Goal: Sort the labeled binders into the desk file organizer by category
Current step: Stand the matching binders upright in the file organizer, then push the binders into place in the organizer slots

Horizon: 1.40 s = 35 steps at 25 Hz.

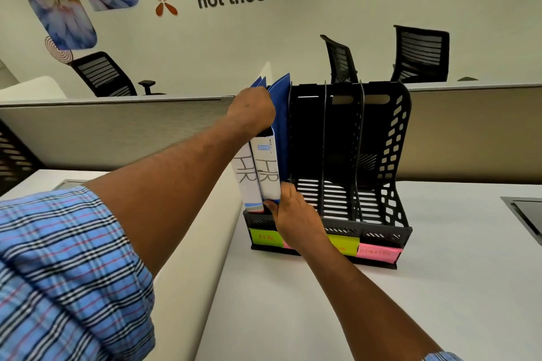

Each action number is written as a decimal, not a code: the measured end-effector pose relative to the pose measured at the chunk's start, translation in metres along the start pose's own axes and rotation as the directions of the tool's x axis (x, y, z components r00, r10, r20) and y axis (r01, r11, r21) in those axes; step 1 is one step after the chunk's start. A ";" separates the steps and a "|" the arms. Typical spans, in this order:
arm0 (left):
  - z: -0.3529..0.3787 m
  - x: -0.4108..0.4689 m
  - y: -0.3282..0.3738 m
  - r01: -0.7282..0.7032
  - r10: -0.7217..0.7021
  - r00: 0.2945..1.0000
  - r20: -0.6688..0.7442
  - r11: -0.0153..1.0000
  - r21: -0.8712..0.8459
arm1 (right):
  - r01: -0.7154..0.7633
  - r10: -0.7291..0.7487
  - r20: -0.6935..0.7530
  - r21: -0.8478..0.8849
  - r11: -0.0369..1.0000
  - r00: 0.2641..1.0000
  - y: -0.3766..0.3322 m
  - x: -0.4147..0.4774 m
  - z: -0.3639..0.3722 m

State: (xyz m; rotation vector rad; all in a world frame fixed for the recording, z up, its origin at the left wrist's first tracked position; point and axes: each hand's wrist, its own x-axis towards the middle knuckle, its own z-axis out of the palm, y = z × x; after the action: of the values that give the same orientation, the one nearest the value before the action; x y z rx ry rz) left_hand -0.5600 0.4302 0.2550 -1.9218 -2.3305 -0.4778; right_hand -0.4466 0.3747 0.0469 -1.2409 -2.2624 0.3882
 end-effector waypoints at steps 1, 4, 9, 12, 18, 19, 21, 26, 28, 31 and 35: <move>-0.001 -0.001 0.000 0.006 -0.006 1.000 0.012 1.000 0.013 | -0.024 0.024 0.014 -0.015 1.000 1.000 -0.003 0.000 -0.002; -0.002 -0.003 -0.001 0.029 -0.034 0.996 0.078 0.998 0.054 | -0.087 0.117 0.116 -0.241 0.967 0.986 -0.014 -0.007 -0.006; -0.021 -0.018 0.009 0.041 -0.039 0.988 0.152 0.999 -0.006 | -0.173 0.173 -0.002 -0.070 0.982 0.985 -0.027 -0.069 -0.021; -0.021 -0.060 0.027 -0.144 0.140 0.989 -0.036 0.983 -0.112 | -0.197 0.200 -0.040 0.073 0.978 0.979 -0.029 -0.114 -0.030; 0.044 -0.230 0.054 -0.185 0.130 0.980 -0.153 0.882 -0.433 | -0.265 0.269 -0.044 0.088 0.960 0.962 -0.033 -0.178 -0.045; 0.057 -0.255 0.056 -0.113 0.088 0.993 -0.076 0.879 -0.463 | -0.276 0.279 -0.024 0.087 0.957 0.960 -0.032 -0.186 -0.047; 0.083 -0.294 0.058 0.034 0.001 0.997 0.071 0.877 -0.479 | -0.244 0.245 0.041 -0.016 0.970 0.969 -0.028 -0.204 -0.050; 0.115 -0.378 0.068 0.253 -0.107 0.953 0.283 0.792 -0.555 | -0.259 0.268 0.125 -0.083 0.962 0.955 -0.019 -0.261 -0.066; 0.124 -0.398 0.071 0.335 -0.160 0.925 0.345 0.771 -0.541 | -0.329 0.334 0.123 -0.059 0.943 0.935 -0.014 -0.286 -0.074; 0.137 -0.421 0.081 0.511 -0.238 0.830 0.504 0.686 -0.518 | -0.454 0.457 0.110 -0.052 0.889 0.882 0.006 -0.328 -0.090; 0.146 -0.441 0.103 0.707 -0.288 0.703 0.650 0.383 -0.595 | -0.587 0.592 0.069 -0.079 0.806 0.803 0.024 -0.378 -0.106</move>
State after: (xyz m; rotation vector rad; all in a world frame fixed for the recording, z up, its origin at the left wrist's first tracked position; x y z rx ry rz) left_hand -0.3489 0.0738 0.0211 -1.5074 -3.4922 -1.6256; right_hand -0.2029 0.0685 0.0060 -1.9934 -1.9111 0.6197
